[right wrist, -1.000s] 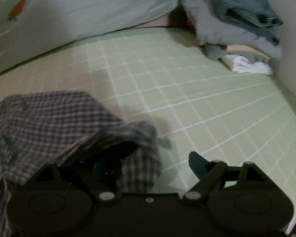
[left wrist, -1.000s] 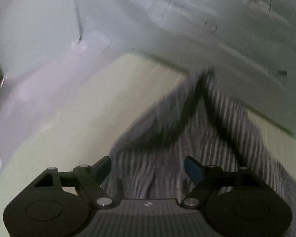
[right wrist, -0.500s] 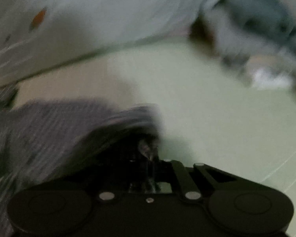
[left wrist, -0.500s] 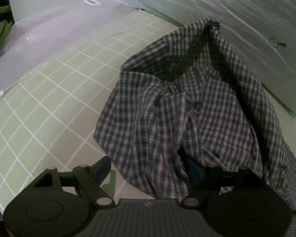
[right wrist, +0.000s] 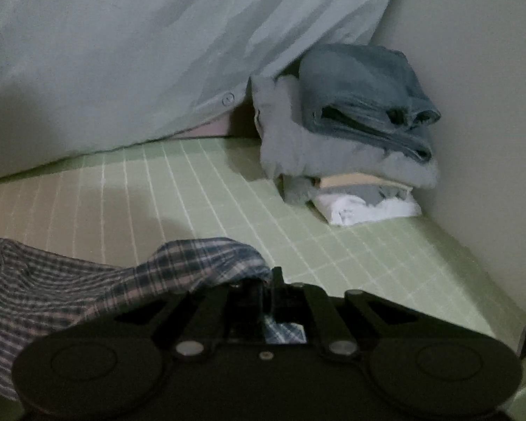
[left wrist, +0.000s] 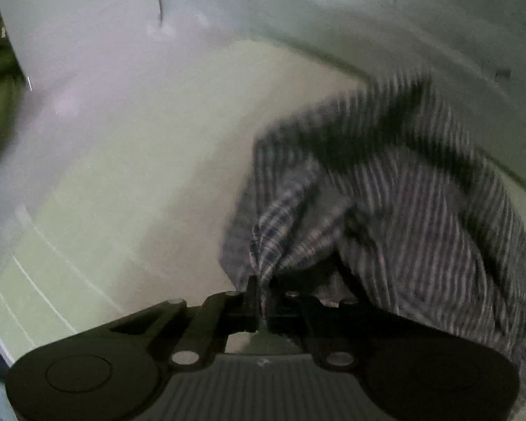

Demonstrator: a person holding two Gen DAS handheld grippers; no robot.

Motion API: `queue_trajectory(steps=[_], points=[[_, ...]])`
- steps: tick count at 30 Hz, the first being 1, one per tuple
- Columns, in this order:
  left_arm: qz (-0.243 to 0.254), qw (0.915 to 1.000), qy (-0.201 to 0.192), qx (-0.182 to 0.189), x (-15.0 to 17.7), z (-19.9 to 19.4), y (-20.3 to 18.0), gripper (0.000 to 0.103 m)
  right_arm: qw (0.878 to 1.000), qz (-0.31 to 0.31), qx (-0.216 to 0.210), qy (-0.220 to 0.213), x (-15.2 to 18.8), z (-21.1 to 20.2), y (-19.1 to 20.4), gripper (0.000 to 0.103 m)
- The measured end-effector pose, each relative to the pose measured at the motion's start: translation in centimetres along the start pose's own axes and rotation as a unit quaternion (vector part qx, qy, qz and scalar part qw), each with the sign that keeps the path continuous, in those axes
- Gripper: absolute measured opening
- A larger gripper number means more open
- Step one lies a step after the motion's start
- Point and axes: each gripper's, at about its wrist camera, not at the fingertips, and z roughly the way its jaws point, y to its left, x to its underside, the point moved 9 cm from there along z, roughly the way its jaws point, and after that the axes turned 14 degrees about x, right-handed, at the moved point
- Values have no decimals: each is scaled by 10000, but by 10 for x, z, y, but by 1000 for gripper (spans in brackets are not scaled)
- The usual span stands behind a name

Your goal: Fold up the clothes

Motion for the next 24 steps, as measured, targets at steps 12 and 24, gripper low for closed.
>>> queue_trajectory(steps=[12, 24], points=[[134, 9885, -964, -1155, -89, -20, 65, 42, 9990, 100, 222, 374, 10, 17, -3, 12], [-296, 9975, -9, 641, 24, 17, -12, 75, 9778, 661, -974, 1734, 96, -57, 49, 86]])
